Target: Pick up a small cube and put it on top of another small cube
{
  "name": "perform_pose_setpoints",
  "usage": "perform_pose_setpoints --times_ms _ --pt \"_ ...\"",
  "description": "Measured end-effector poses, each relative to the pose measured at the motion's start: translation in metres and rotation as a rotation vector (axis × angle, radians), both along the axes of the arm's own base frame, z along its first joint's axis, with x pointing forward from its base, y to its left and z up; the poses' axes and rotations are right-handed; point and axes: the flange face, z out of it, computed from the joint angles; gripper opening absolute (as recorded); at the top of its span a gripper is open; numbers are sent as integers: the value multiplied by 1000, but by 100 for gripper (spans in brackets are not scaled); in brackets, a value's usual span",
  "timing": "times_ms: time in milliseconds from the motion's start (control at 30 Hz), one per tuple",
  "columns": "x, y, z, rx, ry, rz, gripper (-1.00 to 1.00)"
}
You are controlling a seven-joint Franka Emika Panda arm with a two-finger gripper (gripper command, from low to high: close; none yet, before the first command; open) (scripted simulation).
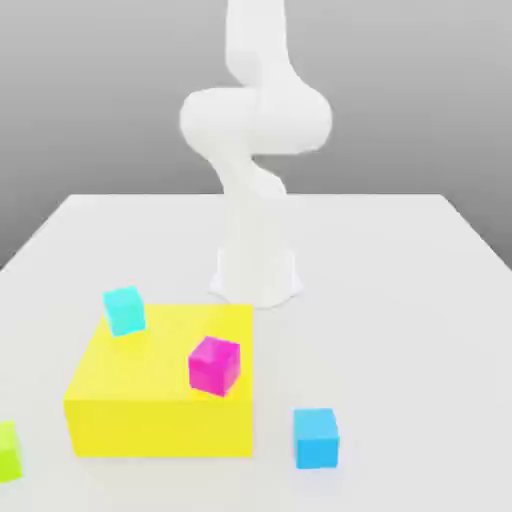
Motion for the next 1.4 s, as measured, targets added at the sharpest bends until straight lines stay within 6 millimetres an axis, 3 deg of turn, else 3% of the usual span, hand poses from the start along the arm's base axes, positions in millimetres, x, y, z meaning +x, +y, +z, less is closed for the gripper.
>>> perform_pose_setpoints --times_ms 133,267,500,667,767,967,1100,1133,1333,1400 --pt "46 -39 -53 77 101 -114 0" --pt "81 -80 -111 147 194 -234 0" --pt "113 -155 -224 254 351 -463 0" --pt "108 -218 -311 322 455 -658 0" --pt "100 -243 -364 350 518 -756 0" --pt "61 -294 -470 394 640 -974 0" --pt "54 -302 -531 398 659 -1009 0" --pt "53 -302 -544 399 659 -1010 -100" --pt "53 -302 -550 399 659 -1011 -100" --pt "53 -303 -536 398 659 -1011 -100"
